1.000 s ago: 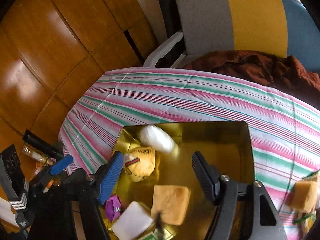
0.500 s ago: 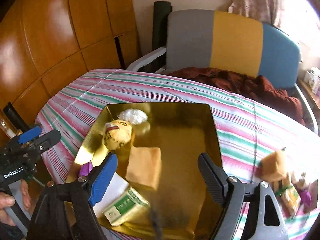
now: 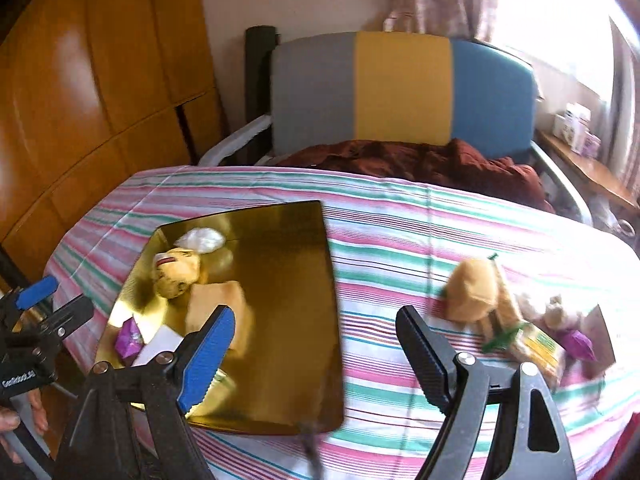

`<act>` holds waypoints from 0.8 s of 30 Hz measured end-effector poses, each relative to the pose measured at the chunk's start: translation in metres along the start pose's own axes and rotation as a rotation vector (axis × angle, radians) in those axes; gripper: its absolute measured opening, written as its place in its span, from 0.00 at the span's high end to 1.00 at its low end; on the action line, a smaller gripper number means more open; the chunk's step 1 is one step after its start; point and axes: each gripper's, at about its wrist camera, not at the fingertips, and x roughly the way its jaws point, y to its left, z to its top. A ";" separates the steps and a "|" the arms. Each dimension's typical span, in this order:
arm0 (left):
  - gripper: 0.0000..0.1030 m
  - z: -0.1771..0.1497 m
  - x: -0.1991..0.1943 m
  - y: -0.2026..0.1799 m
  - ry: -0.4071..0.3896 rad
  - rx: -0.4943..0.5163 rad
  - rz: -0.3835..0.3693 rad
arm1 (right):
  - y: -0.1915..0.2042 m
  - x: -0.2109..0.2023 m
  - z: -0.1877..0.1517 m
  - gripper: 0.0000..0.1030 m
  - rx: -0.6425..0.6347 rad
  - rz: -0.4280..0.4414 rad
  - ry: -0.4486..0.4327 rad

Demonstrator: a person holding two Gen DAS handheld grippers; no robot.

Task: Organize objects
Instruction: 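Carry plush toy and wrapped ball into the gold tray and release both, then move both open tools back toward the pile of remaining items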

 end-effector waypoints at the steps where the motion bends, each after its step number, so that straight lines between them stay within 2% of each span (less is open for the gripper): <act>1: 0.03 -0.001 -0.001 -0.003 0.002 0.005 -0.003 | -0.005 -0.001 -0.001 0.18 0.011 -0.007 0.000; 7: 0.03 -0.004 -0.001 -0.017 0.007 0.046 -0.007 | -0.042 -0.004 -0.009 0.18 0.075 -0.069 0.010; 15: 0.03 -0.008 0.010 -0.026 0.055 0.049 -0.065 | -0.092 -0.007 -0.004 0.18 0.158 -0.147 0.024; 24: 0.03 -0.005 0.011 -0.033 0.049 0.058 -0.128 | -0.188 -0.020 0.007 0.18 0.299 -0.319 -0.022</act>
